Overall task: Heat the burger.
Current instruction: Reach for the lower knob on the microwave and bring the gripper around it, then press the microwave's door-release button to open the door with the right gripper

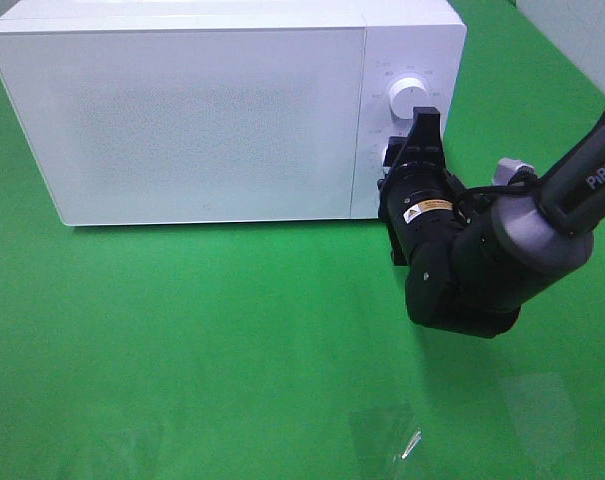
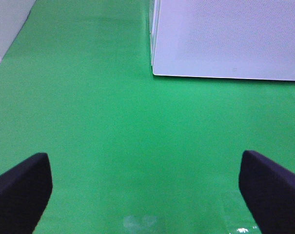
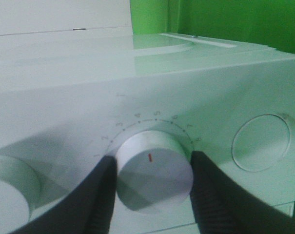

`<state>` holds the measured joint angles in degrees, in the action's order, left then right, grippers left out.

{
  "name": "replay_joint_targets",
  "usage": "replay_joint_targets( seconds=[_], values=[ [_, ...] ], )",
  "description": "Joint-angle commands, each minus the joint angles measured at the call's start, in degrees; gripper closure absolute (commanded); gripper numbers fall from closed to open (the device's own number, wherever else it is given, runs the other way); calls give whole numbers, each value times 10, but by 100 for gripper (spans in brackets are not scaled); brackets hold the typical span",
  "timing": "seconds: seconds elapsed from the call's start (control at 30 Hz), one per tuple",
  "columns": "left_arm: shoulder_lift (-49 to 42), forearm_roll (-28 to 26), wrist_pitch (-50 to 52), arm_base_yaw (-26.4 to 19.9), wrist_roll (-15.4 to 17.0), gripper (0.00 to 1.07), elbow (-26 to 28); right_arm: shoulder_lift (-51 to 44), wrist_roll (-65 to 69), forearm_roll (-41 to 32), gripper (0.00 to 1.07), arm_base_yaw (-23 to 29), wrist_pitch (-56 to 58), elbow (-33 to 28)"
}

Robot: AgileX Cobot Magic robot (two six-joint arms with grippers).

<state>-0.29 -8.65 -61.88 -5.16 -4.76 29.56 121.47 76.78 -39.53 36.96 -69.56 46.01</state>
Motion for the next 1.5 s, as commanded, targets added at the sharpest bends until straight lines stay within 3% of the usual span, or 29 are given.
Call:
replay_joint_targets(
  seconds=[0.03,0.1,0.47,0.6,0.77,1.0,1.5],
  values=[
    [-9,1,7,-1,1,8,1,-1,-22,0,78,-7,-125,19],
    [-9,1,7,-1,1,8,1,-1,-29,-11,72,-7,-125,18],
    [-9,1,7,-1,1,8,1,-1,-53,-33,62,-7,-125,18],
    [-9,1,7,-1,1,8,1,-1,-53,-33,47,-7,-125,18],
    [-9,1,7,-1,1,8,1,-1,-57,-27,37,-7,-125,18],
    [-9,1,7,-1,1,8,1,-18,-58,-14,35,0,-122,-16],
    [-9,1,7,-1,0,8,1,-130,-166,58,35,19,-59,-171]
  ],
)
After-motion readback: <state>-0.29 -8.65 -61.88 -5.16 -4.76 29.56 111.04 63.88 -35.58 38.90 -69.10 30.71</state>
